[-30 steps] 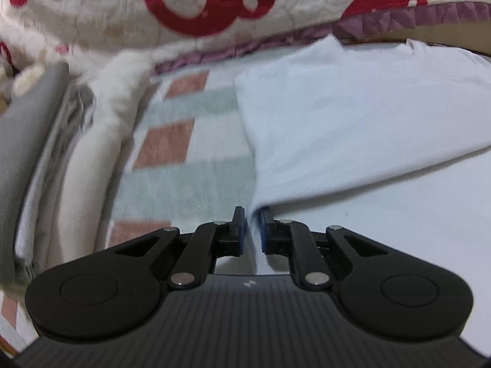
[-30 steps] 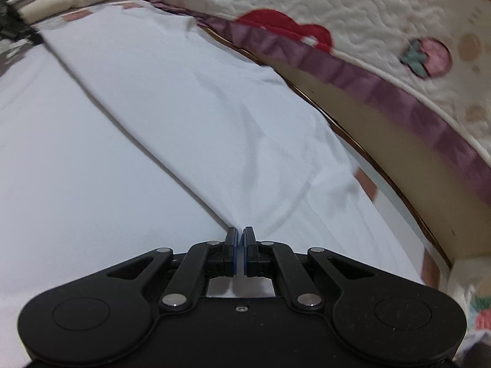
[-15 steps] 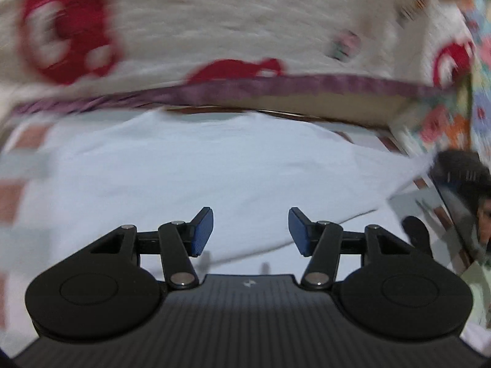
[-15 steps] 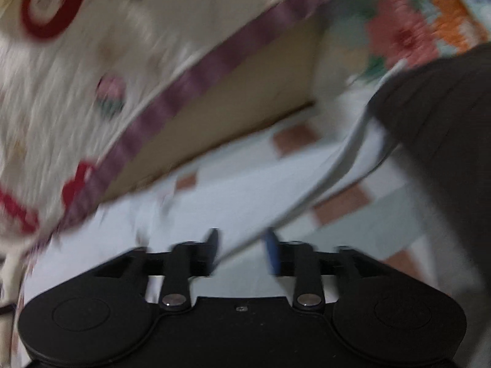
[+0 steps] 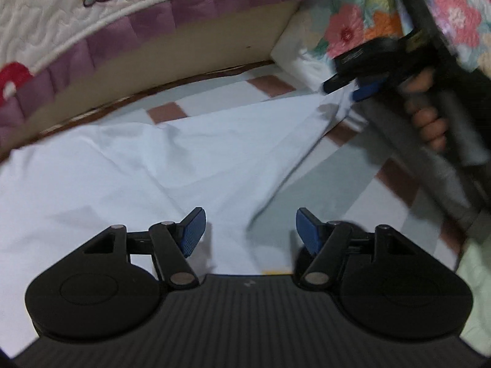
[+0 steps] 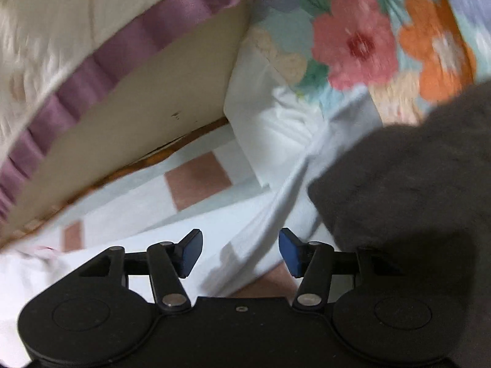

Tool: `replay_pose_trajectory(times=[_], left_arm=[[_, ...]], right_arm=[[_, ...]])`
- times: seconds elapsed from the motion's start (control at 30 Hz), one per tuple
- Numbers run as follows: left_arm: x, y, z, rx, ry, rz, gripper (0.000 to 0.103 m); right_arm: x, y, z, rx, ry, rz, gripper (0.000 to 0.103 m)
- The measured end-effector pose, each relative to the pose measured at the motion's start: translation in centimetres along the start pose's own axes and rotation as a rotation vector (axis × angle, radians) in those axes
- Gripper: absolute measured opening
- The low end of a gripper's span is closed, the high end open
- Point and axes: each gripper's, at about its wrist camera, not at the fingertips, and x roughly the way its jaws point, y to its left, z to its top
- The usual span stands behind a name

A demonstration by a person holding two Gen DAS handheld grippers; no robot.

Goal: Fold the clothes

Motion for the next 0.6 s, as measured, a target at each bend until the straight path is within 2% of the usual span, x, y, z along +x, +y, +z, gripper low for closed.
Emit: replay_pose_trajectory(times=[0.13, 0.23, 0.27, 0.3, 0.33, 0.4, 0.47, 0.53, 0.6], left_arm=[[2.0, 0.5, 0.0, 0.023, 0.016, 0.073, 0.065], [1.5, 2.1, -0.2, -0.069, -0.002, 0.020, 0.065], [1.0, 2.5, -0.2, -0.098, -0.017, 0.019, 0.065], [0.5, 3.0, -0.3, -0.127, -0.034, 0.021, 0.065], [-0.2, 3.7, -0.4, -0.179, -0.057, 0.025, 0.065], [-1.4, 6.1, -0.5, -0.329, -0.076, 0.004, 0.065], [-2.8, 8.4, -0.8, -0.436, -0.103, -0.007, 0.065], [-4.7, 10.3, -1.1, -0.480, -0.149, 0.016, 0.065], [-6.3, 11.9, -1.3, -0.521, -0.174, 0.040, 0.064]], right_arm=[[2.7, 0.2, 0.0, -0.002, 0.027, -0.028, 0.059], [3.8, 0.0, 0.1, 0.055, 0.014, -0.057, 0.058], [3.8, 0.0, 0.1, 0.063, -0.003, -0.058, 0.049], [3.7, 0.2, 0.1, 0.052, -0.014, -0.064, 0.037], [3.5, 0.2, 0.2, 0.047, -0.029, -0.048, 0.006], [2.9, -0.1, 0.3, 0.070, -0.058, 0.001, 0.006], [1.8, -0.9, 0.1, 0.197, -0.062, 0.074, 0.006], [0.9, -0.4, -0.1, 0.245, -0.083, 0.149, 0.006], [-1.2, 2.7, -1.2, 0.176, -0.089, 0.278, 0.006]])
